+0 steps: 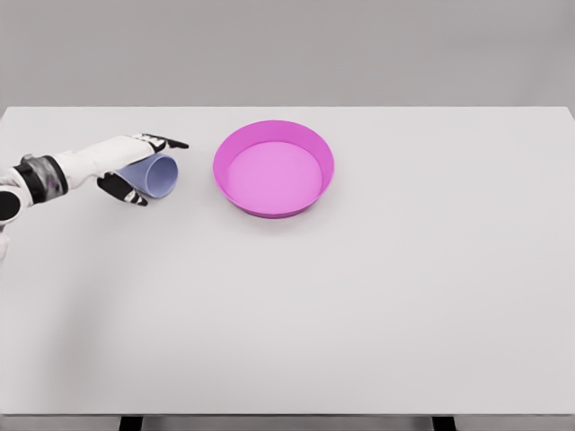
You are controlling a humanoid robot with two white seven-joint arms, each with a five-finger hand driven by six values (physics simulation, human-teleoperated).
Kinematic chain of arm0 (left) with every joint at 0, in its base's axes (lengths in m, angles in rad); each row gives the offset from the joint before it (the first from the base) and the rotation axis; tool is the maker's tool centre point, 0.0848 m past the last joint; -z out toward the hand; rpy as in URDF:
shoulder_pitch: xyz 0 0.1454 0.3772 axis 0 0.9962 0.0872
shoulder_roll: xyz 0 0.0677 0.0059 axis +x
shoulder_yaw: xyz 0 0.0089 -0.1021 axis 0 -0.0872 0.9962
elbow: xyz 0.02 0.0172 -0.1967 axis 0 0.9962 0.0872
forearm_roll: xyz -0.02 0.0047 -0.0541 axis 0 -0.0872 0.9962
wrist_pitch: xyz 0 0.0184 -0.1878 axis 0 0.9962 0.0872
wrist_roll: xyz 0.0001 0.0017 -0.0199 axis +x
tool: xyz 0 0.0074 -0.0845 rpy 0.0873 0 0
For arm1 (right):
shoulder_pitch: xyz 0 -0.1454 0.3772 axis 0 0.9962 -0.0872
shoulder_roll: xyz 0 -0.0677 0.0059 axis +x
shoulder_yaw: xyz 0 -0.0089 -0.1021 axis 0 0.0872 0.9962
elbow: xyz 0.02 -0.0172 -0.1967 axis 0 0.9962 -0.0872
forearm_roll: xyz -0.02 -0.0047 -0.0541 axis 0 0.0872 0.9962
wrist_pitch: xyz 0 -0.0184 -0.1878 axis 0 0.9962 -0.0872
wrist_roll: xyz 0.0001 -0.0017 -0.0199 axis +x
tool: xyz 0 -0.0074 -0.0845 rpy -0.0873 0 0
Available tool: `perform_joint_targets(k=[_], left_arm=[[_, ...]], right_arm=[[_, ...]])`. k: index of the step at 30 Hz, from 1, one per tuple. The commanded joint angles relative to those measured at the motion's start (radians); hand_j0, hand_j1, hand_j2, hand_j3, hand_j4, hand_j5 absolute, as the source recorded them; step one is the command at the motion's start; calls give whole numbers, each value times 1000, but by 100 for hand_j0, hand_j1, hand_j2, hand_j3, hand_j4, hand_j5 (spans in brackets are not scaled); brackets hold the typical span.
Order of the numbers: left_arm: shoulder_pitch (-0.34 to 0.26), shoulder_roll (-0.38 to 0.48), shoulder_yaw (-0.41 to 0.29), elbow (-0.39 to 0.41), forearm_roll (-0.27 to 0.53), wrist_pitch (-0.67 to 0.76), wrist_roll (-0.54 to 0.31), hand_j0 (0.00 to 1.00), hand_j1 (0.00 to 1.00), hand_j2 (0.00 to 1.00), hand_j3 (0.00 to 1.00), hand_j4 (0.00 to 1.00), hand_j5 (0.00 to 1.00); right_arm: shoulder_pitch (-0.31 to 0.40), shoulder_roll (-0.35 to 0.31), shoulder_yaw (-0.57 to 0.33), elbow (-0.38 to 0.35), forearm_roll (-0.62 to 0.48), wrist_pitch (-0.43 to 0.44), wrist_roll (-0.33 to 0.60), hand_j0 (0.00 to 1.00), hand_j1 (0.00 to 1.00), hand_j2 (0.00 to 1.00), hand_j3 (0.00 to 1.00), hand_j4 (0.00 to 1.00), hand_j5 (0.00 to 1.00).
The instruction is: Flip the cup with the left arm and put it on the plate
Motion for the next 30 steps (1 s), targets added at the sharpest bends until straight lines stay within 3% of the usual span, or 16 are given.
perform_joint_targets(k=[1, 13, 18, 24, 30], left_arm=[[-2, -4, 1, 8, -4, 2, -1, 100, 100, 100, 100, 100, 100], [-20, -4, 2, 47, -46, 2, -3, 98, 98, 98, 98, 98, 98], [-20, -2, 2, 47, -53, 2, -3, 92, 92, 92, 92, 92, 92], [-21, -2, 2, 45, -69, 2, -6, 76, 76, 76, 76, 76, 76], [-21, -6, -1, 44, -69, 2, -14, 72, 72, 72, 72, 72, 72]], right_arm=[[0, 0, 0, 0, 0, 0, 0, 100, 100, 100, 100, 100, 100], [0, 0, 0, 0, 0, 0, 0, 100, 100, 100, 100, 100, 100], [0, 0, 0, 0, 0, 0, 0, 100, 100, 100, 100, 100, 100], [0, 0, 0, 0, 0, 1, 0, 100, 100, 100, 100, 100, 100], [0, 0, 0, 0, 0, 0, 0, 100, 100, 100, 100, 100, 100]])
